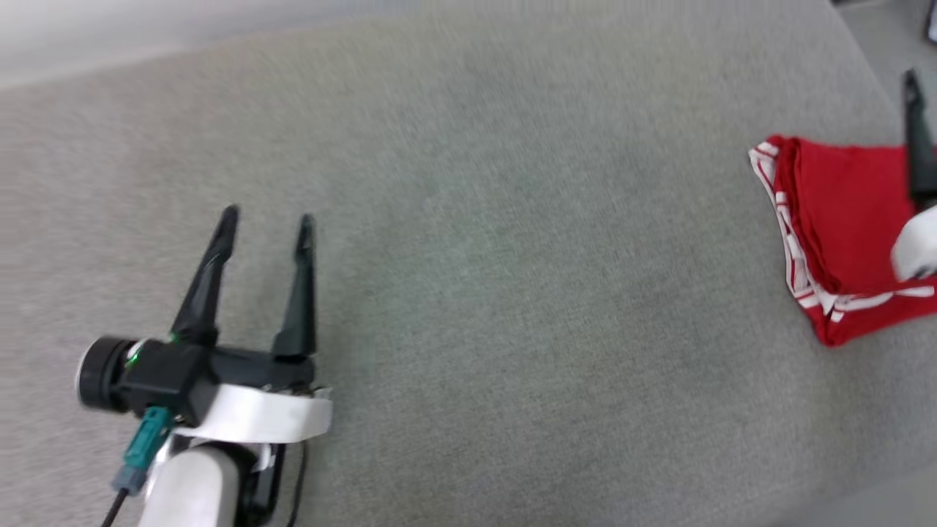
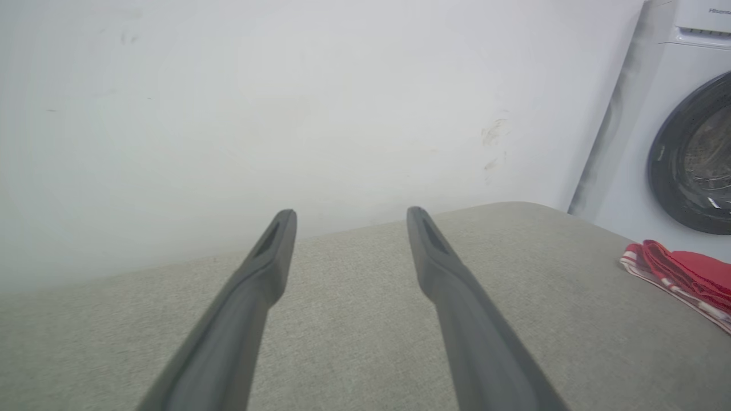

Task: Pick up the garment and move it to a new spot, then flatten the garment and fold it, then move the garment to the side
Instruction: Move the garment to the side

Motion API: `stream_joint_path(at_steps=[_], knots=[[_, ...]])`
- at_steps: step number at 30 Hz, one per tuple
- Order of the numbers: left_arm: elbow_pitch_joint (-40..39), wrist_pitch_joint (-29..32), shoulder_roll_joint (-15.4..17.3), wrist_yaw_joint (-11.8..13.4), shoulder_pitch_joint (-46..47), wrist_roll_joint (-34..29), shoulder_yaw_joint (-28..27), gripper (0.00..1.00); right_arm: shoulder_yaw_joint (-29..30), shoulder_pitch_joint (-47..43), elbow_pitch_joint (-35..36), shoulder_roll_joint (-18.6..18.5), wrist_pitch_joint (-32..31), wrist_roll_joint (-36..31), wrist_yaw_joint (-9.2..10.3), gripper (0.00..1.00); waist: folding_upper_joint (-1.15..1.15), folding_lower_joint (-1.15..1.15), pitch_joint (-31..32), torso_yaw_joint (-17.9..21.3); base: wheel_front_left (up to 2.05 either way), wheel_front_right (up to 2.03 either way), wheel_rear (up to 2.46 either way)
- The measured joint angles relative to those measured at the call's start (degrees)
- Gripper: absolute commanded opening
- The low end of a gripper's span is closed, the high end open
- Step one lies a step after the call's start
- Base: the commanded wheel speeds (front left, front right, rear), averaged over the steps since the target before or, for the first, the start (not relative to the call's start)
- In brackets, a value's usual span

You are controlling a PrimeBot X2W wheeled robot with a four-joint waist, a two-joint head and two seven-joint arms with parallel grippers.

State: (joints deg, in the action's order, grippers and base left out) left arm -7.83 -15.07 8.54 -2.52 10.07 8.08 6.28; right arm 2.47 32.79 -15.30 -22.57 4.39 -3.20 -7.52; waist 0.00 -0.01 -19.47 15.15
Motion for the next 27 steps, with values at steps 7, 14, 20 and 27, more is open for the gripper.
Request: stream_joint_path(at_steps=[7, 14, 20, 27], knots=[[1.20, 0.00, -1.85, 0.00, -4.53, 0.75, -5.68, 1.00, 0.24, -12.98, 13.37, 8.03, 1.77, 6.54, 0.01, 1.00, 0.00, 0.00, 6.49, -3.42, 0.00, 0.00, 0.00], [3.92, 0.00, -3.53, -1.32, -8.11, 0.66, -8.04, 1.00, -0.97, -22.97, 17.01, 12.52, 5.05, 12.01, 0.01, 1.00, 0.00, -0.01, 10.86, -6.70, 0.00, 0.00, 0.00], [7.10, 0.00, -4.49, -2.09, -10.09, 0.31, -8.87, 1.00, -1.10, -27.04, 15.94, 15.30, 7.81, 14.83, 0.02, 1.00, 0.00, -0.01, 13.30, -8.62, 0.00, 0.00, 0.00], [9.02, 0.00, -5.16, -3.04, -11.45, 0.46, -10.29, 1.00, -2.35, -28.59, 13.32, 16.25, 9.77, 15.99, 0.02, 1.00, 0.00, 0.00, 14.80, -9.82, 0.00, 0.00, 0.00]])
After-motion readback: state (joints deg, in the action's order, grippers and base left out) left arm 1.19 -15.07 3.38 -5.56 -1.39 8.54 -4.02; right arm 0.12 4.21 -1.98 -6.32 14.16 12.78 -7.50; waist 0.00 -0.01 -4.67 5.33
